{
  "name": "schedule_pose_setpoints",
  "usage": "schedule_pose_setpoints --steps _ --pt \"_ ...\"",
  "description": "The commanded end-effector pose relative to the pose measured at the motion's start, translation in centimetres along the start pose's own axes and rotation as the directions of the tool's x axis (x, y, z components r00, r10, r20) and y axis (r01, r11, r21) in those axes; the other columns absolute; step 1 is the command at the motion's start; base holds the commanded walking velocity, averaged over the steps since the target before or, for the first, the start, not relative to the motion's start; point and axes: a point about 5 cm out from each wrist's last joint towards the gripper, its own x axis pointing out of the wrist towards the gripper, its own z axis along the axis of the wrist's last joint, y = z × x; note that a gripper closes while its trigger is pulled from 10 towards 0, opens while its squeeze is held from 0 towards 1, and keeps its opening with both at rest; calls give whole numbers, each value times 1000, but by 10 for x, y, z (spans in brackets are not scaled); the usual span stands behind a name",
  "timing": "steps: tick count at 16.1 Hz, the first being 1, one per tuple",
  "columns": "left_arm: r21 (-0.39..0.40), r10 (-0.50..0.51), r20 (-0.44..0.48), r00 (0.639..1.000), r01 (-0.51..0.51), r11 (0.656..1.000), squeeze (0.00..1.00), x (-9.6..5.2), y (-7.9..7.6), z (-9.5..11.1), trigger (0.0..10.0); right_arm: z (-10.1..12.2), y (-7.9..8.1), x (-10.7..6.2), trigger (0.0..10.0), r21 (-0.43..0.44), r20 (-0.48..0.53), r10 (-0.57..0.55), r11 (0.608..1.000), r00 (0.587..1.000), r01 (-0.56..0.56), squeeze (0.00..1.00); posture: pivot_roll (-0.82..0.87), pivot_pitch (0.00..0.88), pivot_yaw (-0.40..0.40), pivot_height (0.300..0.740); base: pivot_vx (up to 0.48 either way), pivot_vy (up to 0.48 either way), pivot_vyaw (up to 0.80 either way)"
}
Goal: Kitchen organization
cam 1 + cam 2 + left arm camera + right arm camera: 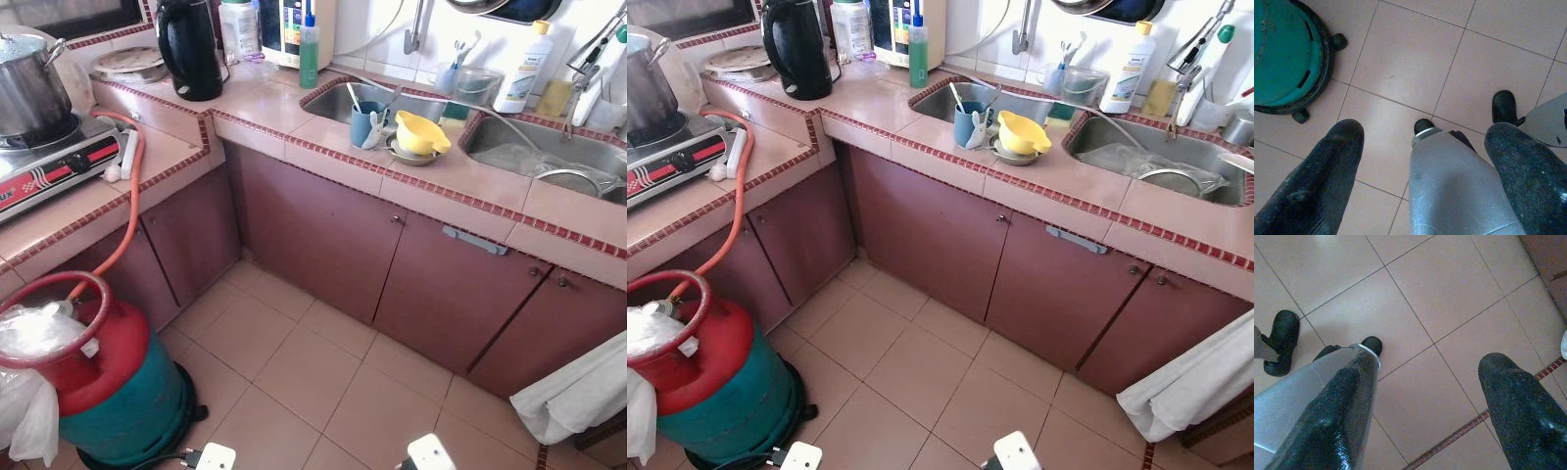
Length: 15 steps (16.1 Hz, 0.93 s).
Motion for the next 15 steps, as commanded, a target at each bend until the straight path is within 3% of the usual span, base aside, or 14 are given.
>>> schedule_pose_setpoints --steps 1,5,9,10,12,14,15 --pt "-6 10 -54 999 -10 1000 0 -3 0 -14 10000 0 -2 0 10000 -11 -5 -3 1000 1000 3 0 -74 0 -39 740 0 0 0" --pt "-1 26 4 1000 -26 1000 0 -1 5 -2 10000 8 -8 0 10000 -9 38 -23 1000 999 23 0 -72 0 -41 740 0 0 0" --pt "-11 54 168 984 -53 999 0 2 23 40 10000 40 -18 3 10000 25 169 -30 999 985 26 0 -65 0 -42 740 0 0 0" --pt "3 74 242 967 -77 997 0 1 30 58 10000 58 -22 3 10000 57 241 -37 998 970 24 0 -70 0 -36 740 0 0 0" --pt "-75 102 382 918 -80 994 0 -2 40 91 10000 83 -25 1 10000 74 345 -37 997 938 12 0 -76 0 -29 740 0 0 0" --pt "-50 67 501 863 -48 998 0 -7 37 122 10000 114 -28 -2 10000 134 467 -53 991 883 -11 0 -76 0 -32 740 0 0 0" --pt "-62 64 518 853 -37 997 0 -7 35 131 10000 125 -28 -4 10000 145 504 -52 989 862 -25 0 -75 0 -31 740 0 0 0"
